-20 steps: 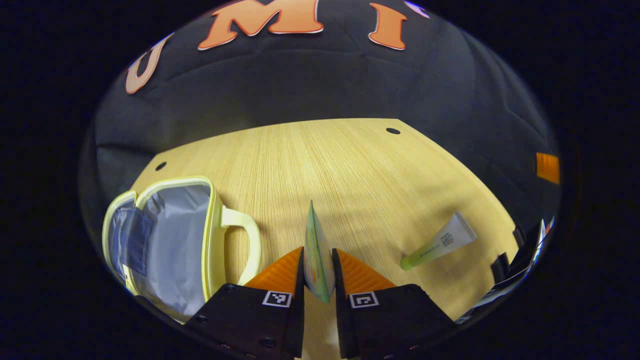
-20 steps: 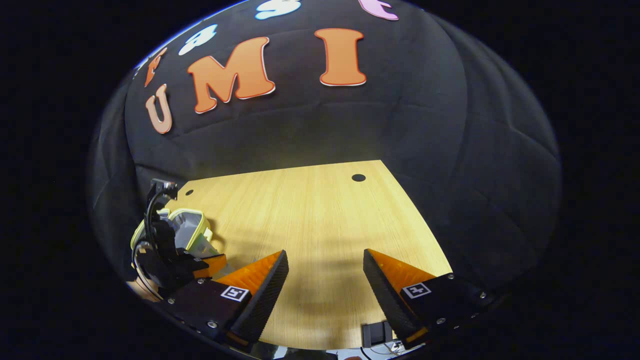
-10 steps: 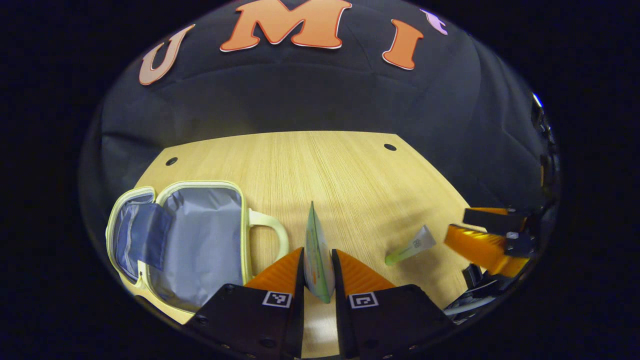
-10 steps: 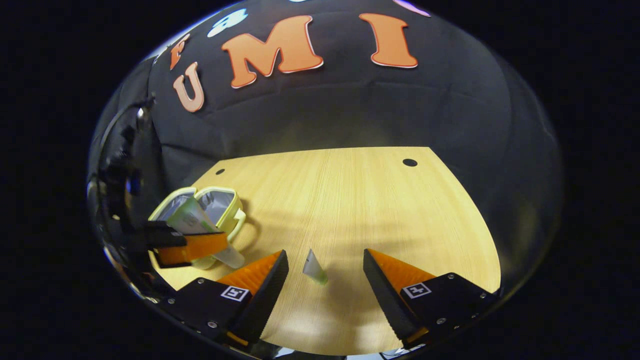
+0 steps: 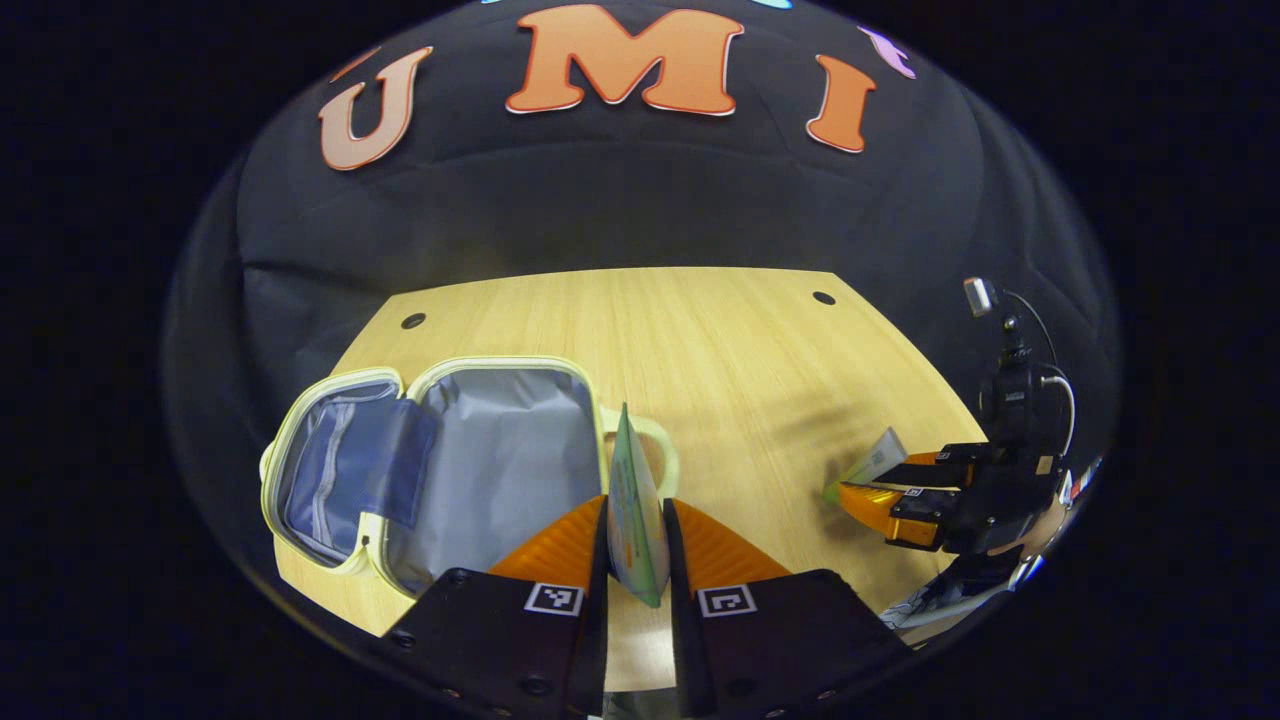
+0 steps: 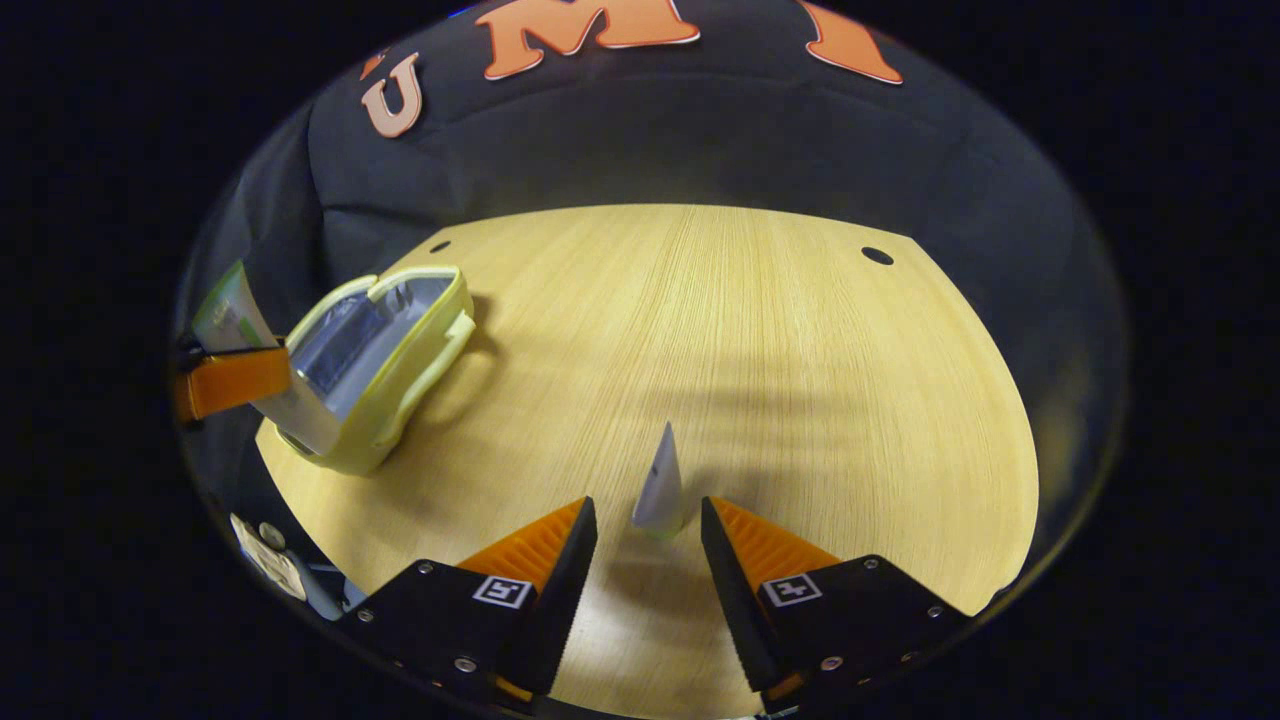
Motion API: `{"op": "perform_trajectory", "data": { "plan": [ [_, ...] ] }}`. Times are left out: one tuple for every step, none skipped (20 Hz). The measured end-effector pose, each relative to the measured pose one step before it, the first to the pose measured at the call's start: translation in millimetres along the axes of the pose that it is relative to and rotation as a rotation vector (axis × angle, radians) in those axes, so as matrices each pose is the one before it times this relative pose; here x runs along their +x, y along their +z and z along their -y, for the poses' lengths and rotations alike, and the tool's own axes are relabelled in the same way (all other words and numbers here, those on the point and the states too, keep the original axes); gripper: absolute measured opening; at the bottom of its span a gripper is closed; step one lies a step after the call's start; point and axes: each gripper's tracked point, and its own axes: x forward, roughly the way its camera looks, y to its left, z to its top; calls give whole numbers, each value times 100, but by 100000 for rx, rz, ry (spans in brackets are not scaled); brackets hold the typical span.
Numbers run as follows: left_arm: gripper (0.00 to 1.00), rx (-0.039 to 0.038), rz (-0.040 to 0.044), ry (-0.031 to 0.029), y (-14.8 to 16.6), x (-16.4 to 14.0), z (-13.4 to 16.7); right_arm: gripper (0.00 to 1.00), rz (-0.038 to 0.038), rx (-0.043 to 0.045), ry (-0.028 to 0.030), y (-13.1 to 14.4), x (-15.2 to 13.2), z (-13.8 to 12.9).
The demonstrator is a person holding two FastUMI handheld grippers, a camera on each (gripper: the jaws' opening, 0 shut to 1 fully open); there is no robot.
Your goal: First open the suitcase, pack the skin care products into it, and then close the suitcase.
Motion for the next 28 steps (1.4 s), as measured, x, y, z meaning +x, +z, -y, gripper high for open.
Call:
{"op": "perform_trajectory", "data": {
  "plan": [
    [27,-665,-101,830,37,-52,-233,62,-995,4,-195,-99,284,16],
    [27,-249,-185,747,-15,62,-360,60,-744,384,12,-75,221,12],
    [27,-315,-180,603,-79,142,-384,57,-693,76,-600,-44,282,165],
    [27,-388,-25,274,45,23,-95,54,-819,-273,-323,-153,385,98],
    [27,-276,-29,-15,-63,36,21,46,-1170,-459,-625,-158,276,165],
    [27,-161,-151,-107,16,1,137,42,-1277,-10,107,-260,105,101],
    [27,-206,-36,-124,-69,32,-120,34,88,453,554,323,-278,-84],
    [27,-233,-297,-120,-78,-115,-7,35,-649,245,767,-54,14,-183],
    [27,-155,-528,-235,-269,-267,-66,38,343,384,798,294,-388,-182],
    [27,39,-667,-262,-175,-176,-134,33,3461,1624,1573,955,-699,-463],
    [27,121,-1203,-388,-91,-324,-306,33,3327,770,1965,1050,-939,-605],
    [27,-801,-1220,-68,57,-445,-301,33,1991,-861,1307,798,-790,-532],
    [27,-875,-449,-843,398,-466,-351,32,1687,-365,2060,1135,-836,-896],
    [27,-954,-335,-974,566,-589,-395,27,1573,51,2508,762,-548,-1246],
    [27,-568,-310,-670,525,-556,-716,32,1068,-392,2104,899,-591,-1095],
    [27,-32,652,-261,767,-539,-744,32,747,-719,1950,808,-482,-976],
    [27,236,345,342,787,-368,-961,32,1381,-475,2120,1082,-338,-1313],
    [27,673,86,333,572,-200,-1040,32,647,-176,2465,705,-383,-1398],
    [27,968,-467,362,481,3,-1104,33,329,529,2919,779,-115,-1610],
    [27,877,-1097,44,276,122,-1067,32,99,892,2907,696,2,-1585],
    [27,954,-1366,-649,203,191,-1057,32,118,890,2531,659,209,-1605],
    [27,856,-1393,-988,156,286,-895,32,-106,606,1588,568,223,-1598],
    [27,444,-1549,-1000,-146,313,-873,32,452,-136,958,849,380,-1479],
    [27,706,-1936,-1591,-143,478,-856,27,588,-506,719,728,758,-1438],
    [27,951,-2577,-2129,-184,437,-704,32,2,-464,404,610,767,-1501],
    [27,956,-2854,-2085,-285,592,-822,32,-1088,-84,604,263,743,-1364],
    [27,766,-2975,-2419,-317,501,-627,32,-1672,718,764,115,1027,-1382],
    [27,567,-2630,-2555,105,303,-181,32,-1992,1324,332,-332,865,-934]
  ]
}}
